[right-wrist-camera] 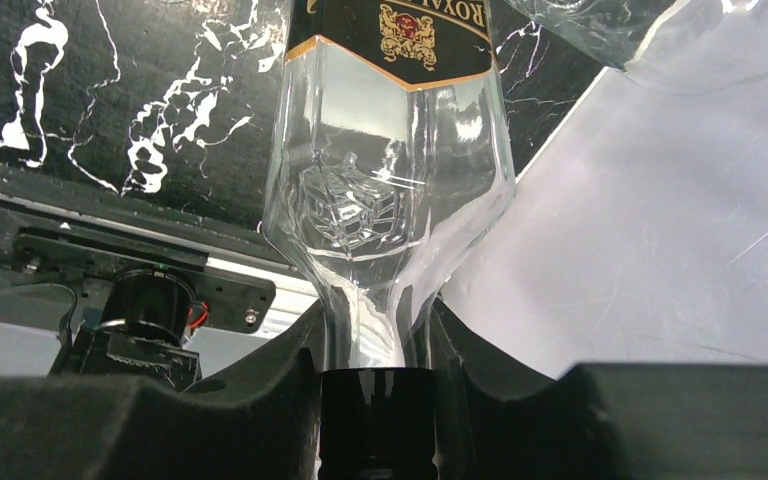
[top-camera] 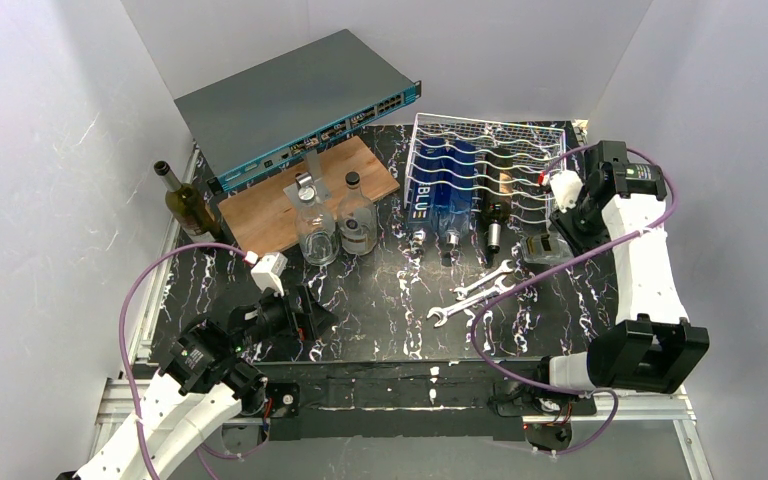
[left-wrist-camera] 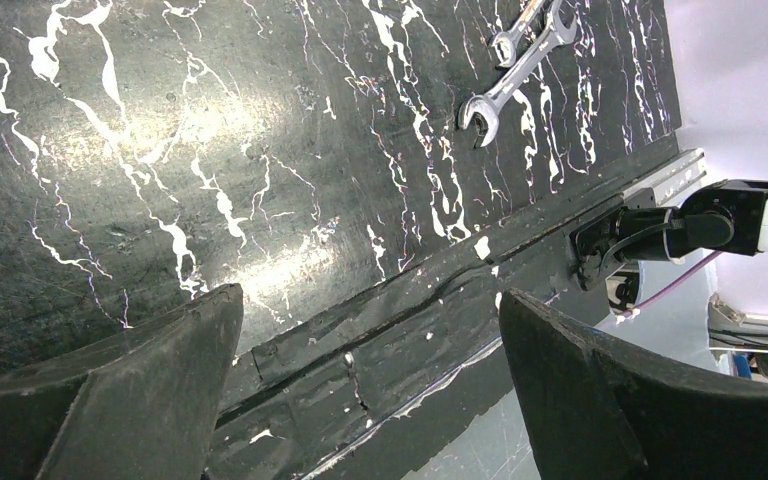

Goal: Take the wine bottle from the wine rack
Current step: Pick up the wine bottle from the wine rack, then place the wine bottle at the center of the board.

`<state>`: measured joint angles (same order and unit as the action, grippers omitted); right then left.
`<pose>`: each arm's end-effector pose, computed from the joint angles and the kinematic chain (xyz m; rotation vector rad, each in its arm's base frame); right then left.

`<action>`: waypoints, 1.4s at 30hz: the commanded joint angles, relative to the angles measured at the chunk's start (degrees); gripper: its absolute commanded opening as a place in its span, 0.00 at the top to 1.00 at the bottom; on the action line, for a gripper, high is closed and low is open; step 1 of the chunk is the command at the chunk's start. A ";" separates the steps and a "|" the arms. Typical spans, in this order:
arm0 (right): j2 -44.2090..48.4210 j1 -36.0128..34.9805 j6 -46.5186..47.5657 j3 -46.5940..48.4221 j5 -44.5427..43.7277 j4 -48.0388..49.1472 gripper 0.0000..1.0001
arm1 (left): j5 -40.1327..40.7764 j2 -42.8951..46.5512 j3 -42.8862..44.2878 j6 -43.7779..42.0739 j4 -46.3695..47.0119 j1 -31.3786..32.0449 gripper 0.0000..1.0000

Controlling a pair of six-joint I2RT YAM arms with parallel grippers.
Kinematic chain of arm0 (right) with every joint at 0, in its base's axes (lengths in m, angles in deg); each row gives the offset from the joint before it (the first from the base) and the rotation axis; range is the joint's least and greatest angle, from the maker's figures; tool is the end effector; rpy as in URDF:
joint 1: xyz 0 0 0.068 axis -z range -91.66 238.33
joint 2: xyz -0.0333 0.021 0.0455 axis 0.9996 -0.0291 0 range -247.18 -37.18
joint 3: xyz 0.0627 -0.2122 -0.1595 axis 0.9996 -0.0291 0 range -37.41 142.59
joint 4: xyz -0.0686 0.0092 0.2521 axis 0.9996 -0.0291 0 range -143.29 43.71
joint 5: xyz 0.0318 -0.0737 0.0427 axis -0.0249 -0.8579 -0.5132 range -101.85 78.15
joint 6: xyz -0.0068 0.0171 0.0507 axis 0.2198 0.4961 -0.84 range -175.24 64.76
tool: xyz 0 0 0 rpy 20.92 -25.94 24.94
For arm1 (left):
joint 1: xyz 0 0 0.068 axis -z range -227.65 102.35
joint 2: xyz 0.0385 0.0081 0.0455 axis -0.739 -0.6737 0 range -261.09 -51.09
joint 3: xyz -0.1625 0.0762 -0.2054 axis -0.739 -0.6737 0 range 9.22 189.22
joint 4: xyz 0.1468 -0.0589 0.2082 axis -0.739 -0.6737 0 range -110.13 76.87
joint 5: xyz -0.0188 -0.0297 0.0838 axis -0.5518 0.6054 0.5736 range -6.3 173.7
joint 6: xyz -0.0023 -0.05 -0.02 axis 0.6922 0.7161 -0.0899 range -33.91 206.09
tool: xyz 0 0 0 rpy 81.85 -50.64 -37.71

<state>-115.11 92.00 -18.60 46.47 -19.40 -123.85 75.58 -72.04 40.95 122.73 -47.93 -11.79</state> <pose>0.2359 -0.0199 0.3530 -0.7841 2.7572 -0.3373 0.0803 -0.0642 0.2682 0.0829 2.1144 -0.9324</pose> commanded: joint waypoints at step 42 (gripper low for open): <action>3.14 -30.05 -8.74 6.40 -8.53 -4.18 0.99 | -1.45 -1.06 0.05 -1.05 0.34 0.18 0.01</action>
<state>-115.68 63.91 -25.02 51.73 -25.65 -130.16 74.86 -72.41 40.88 122.67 -47.87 -11.79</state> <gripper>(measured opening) 0.420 0.992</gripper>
